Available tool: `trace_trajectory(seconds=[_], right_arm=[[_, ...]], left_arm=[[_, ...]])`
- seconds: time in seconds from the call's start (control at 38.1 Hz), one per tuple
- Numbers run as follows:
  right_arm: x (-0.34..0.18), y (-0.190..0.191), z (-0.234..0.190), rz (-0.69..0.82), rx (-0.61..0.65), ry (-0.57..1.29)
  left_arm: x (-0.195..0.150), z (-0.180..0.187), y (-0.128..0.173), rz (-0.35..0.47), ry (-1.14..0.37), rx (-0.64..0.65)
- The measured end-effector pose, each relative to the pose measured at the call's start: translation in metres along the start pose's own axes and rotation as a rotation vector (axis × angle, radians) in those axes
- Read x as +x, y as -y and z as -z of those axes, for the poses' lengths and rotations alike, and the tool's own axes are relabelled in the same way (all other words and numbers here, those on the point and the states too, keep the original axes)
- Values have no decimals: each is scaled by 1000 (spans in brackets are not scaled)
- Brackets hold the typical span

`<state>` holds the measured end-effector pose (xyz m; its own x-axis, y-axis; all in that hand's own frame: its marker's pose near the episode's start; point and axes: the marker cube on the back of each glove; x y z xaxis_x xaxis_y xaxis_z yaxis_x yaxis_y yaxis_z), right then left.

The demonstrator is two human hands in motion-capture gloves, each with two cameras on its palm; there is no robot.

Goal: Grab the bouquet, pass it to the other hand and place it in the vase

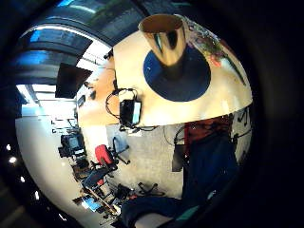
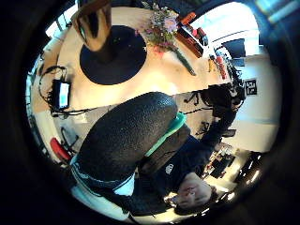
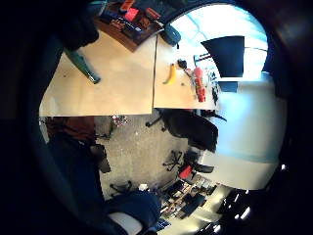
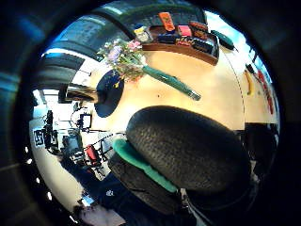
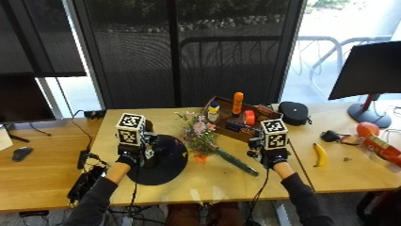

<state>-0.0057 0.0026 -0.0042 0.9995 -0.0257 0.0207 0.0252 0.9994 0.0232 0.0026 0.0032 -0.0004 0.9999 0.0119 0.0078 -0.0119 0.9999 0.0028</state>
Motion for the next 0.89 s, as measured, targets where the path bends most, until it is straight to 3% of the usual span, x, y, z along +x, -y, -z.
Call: trace_trajectory(seconds=[0.42, 0.55, 0.68, 0.89], right_arm=[[-29, 4, 26, 72, 34, 50], [-42, 11, 43, 79, 34, 136], [-60, 19, 58, 67, 38, 144], [-66, 25, 88, 5, 64, 111]], left_arm=[[7, 2, -20, -21, -12, -12], [25, 1, -23, -81, -96, -17], [43, 5, -19, -133, -124, 39], [40, 5, -4, -105, -105, 111]])
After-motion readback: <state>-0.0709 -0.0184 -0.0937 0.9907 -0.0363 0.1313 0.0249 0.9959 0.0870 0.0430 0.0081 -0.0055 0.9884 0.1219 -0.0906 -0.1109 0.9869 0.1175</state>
